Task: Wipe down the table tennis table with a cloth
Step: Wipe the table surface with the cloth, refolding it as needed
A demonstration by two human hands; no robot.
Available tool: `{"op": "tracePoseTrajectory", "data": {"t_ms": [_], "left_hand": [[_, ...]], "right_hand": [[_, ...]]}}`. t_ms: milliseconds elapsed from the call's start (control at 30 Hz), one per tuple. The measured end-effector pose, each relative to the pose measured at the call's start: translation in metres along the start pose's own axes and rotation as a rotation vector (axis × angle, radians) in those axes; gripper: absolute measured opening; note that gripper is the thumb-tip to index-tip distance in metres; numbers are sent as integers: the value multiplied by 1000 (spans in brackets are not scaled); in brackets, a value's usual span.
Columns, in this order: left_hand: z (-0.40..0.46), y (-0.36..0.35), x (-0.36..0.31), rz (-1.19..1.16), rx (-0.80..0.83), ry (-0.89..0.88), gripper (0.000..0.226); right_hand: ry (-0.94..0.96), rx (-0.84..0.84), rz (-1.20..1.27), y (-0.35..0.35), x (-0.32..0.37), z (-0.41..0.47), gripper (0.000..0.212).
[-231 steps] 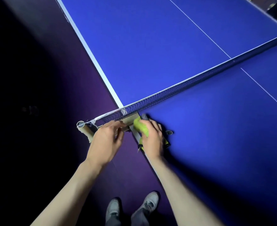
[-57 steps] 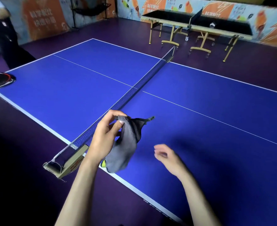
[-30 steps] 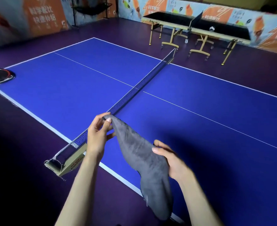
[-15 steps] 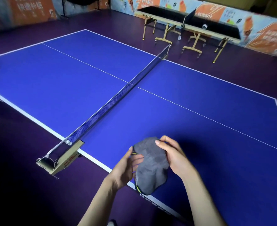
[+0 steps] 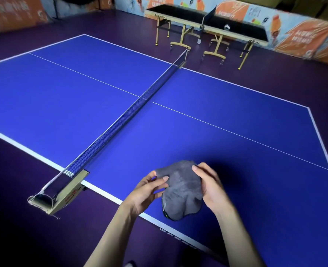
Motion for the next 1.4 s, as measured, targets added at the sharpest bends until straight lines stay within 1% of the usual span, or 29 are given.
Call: {"op": "tracePoseTrajectory", "data": {"t_ms": [100,167,267,333,433,533,567,633,700,733,767,833,900,967,1033,1100,1133,1167,1200,1267,1333,1367,1400], "left_hand": [[-2,-9,-20,72,0,-91,33],[-6,-17,-37,143,4,-152,39],[-9,-33,-67,316,-22,-275,33],[-11,-44,-87,412,-68,-386,33],[-14,-58,-108,450,-151,-457,35],[-25,-73,-125,420,-142,-466,36],[-30,-76,-131,407,-136,-468,36],[-42,-82,-143,384,-114,-470,33],[-53,-83,-154,372,-109,-477,30],[-57,-82,-158,369,-113,-477,30],[-60,-78,-161,365,-122,-475,29],[-64,-69,-165,369,-149,-467,29],[-68,-56,-168,379,-200,-462,29],[-71,-38,-172,419,-267,-456,31],[-74,-19,-172,475,-330,-426,28],[-76,2,-167,486,-401,-387,23],[-77,12,-164,476,-439,-377,25],[-77,22,-160,466,-473,-378,30],[-78,30,-158,472,-495,-386,33],[-77,40,-155,539,-487,-396,28],[-76,45,-154,624,-453,-389,12],[-75,47,-154,655,-441,-390,10],[-75,49,-155,683,-425,-390,13]], "right_hand": [[-9,-15,-29,10,-5,-1,33],[-15,-53,-55,23,-10,0,31],[-36,-133,-79,42,-24,2,21],[-90,-189,-37,49,-40,2,15],[-242,-230,-32,49,-74,-2,15],[-333,-231,-180,41,-103,-1,14],[-353,-217,-255,34,-108,0,13],[-425,-137,-319,17,-118,0,26],[-468,-4,-188,-3,-128,4,45],[-480,53,-103,-11,-130,4,47],[-470,104,-31,-17,-129,3,45],[-388,173,93,-25,-117,3,39],[-275,163,189,-24,-102,5,40],[-164,85,213,-9,-92,12,40],[-61,-22,190,10,-84,18,41],[-21,-160,200,31,-78,22,45],[-14,-235,200,41,-73,22,47],[2,-285,187,48,-65,21,48],[25,-298,146,53,-56,20,50],[86,-234,-5,57,-35,21,50],[140,-154,-176,57,-17,22,48],[160,-124,-242,58,-9,23,50],[171,-109,-307,60,-4,25,52]]}}
Point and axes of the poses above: each hand's wrist, its own z-axis towards the middle knuckle, its own y-axis out of the back of the hand, x = y × z, the point moved 8 cm from there along z, towards the middle knuckle, and after that the axes turned 1 degree about y, right-handed, at the moved point
